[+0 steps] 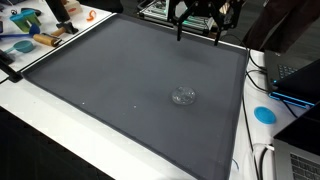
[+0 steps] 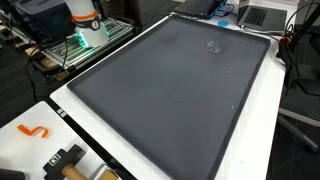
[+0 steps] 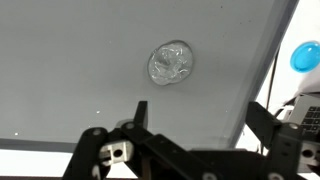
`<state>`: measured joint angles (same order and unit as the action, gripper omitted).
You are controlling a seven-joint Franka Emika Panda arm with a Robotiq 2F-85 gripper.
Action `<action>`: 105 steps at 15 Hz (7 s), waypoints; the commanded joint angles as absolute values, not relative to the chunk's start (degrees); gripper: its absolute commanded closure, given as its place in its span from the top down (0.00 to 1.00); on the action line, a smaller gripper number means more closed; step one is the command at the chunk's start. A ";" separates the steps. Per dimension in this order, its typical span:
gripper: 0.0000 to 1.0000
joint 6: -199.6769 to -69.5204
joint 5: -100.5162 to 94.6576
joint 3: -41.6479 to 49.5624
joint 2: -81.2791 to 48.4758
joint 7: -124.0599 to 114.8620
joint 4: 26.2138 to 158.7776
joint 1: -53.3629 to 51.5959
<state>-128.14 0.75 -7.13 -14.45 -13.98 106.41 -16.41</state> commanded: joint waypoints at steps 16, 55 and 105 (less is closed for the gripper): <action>1.00 -139.20 30.27 -9.23 -6.62 21.98 123.26 -5.51; 1.00 -126.26 -10.94 -6.95 -22.89 -27.57 98.75 -20.64; 1.00 -122.43 -26.37 -7.75 -25.41 -27.38 99.01 -27.20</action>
<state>-119.03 -29.42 -7.30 -27.43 -26.75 96.48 -29.46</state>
